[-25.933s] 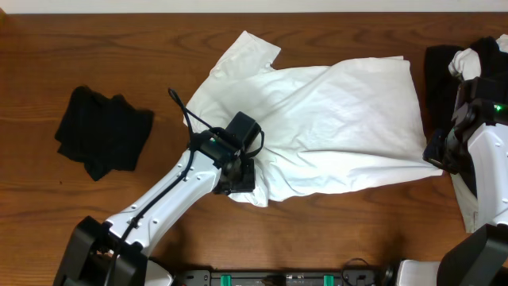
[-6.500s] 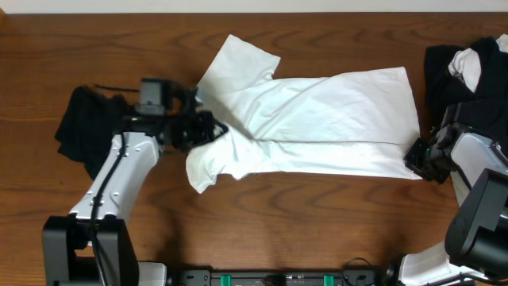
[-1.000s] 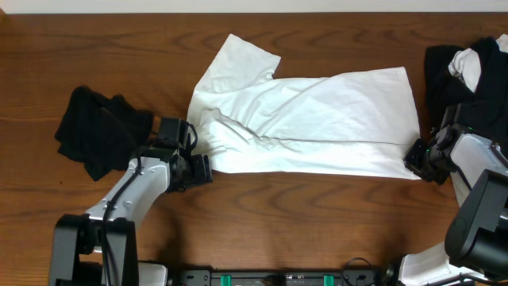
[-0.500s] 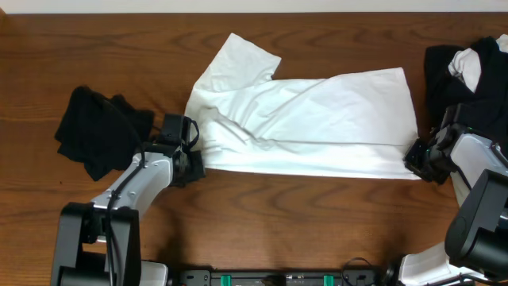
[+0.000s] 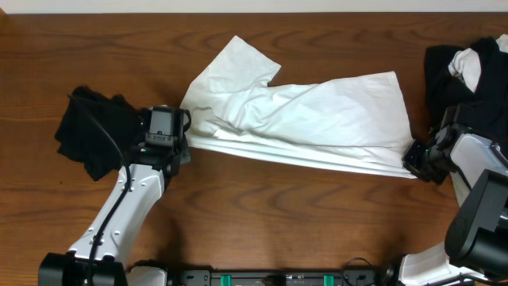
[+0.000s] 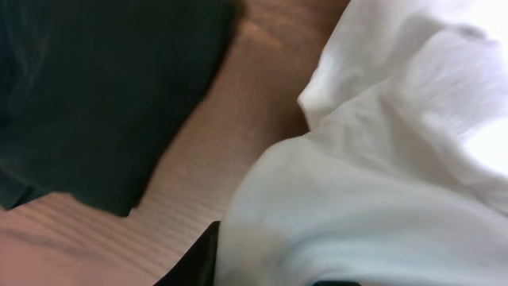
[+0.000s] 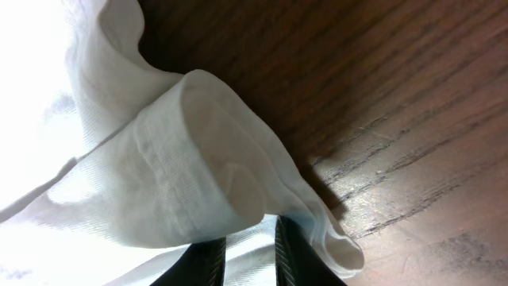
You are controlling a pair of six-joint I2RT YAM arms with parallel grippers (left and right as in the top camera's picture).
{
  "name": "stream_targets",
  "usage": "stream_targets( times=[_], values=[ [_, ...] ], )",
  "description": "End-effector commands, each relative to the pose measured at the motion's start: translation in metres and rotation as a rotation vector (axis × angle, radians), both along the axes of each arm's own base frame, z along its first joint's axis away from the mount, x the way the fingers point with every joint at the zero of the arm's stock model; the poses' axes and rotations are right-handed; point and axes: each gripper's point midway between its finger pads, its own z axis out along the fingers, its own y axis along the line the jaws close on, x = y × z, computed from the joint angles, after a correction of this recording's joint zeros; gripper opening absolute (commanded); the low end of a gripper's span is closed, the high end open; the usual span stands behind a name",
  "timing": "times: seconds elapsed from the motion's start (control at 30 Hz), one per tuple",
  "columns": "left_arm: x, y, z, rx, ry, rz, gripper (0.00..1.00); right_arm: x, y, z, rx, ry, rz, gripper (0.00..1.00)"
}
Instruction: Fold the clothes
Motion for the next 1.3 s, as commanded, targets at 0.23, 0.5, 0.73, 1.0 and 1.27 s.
stream_targets(
  times=[0.23,0.5,0.73,1.0,1.27],
  values=[
    [-0.006,0.019,0.004,0.092,0.026,0.032,0.29,-0.012,0.000,-0.010,-0.026,0.050,0.019,0.21],
    [-0.028,0.001,-0.012,-0.012,0.143,-0.022,0.33,-0.012,0.000,-0.010,-0.026,0.050,0.019,0.21],
    [-0.036,0.002,-0.014,-0.007,0.174,-0.021,0.33,-0.012,0.000,-0.010,-0.026,0.050,0.019,0.21],
    [-0.040,0.021,-0.009,0.101,0.181,0.021,0.19,-0.012,0.000,-0.010,-0.027,0.050,0.019,0.21],
    [-0.027,0.027,0.003,0.124,0.097,0.066,0.19,-0.016,-0.007,-0.011,-0.067,0.072,0.015,0.19]
  ],
)
